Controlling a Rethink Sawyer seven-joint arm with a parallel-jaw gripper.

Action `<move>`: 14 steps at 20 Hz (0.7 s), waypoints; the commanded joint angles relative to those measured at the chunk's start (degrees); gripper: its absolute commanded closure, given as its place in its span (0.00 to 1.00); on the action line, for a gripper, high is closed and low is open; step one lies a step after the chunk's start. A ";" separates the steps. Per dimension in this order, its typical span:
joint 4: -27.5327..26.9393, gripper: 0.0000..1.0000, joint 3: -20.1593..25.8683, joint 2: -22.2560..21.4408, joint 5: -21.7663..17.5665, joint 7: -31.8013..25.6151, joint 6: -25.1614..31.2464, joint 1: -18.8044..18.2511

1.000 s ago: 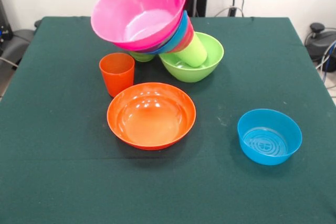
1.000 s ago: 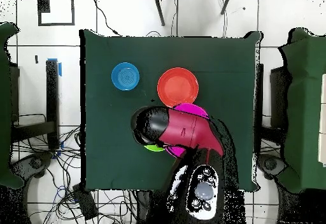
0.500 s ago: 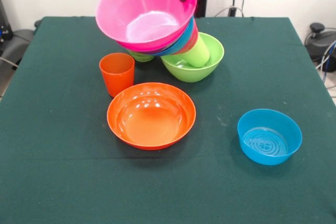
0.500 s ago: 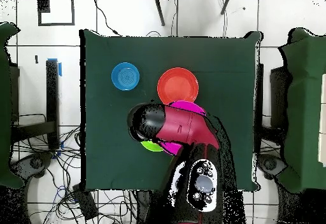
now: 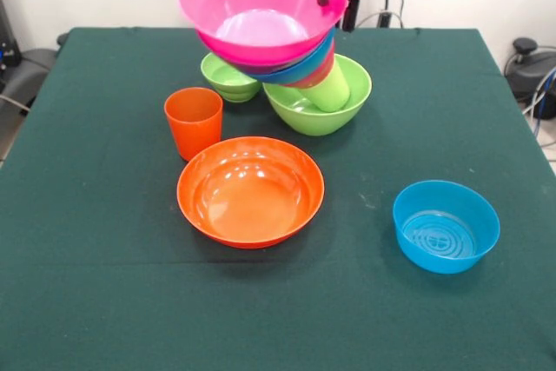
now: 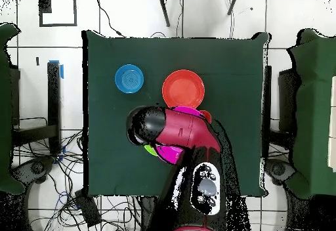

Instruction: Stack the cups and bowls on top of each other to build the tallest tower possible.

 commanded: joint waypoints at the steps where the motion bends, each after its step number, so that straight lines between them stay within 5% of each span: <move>1: 8.70 0.00 8.52 1.87 2.04 -0.27 -3.44 0.79; 14: 10.62 0.00 10.82 0.46 3.86 -1.04 -4.71 -0.20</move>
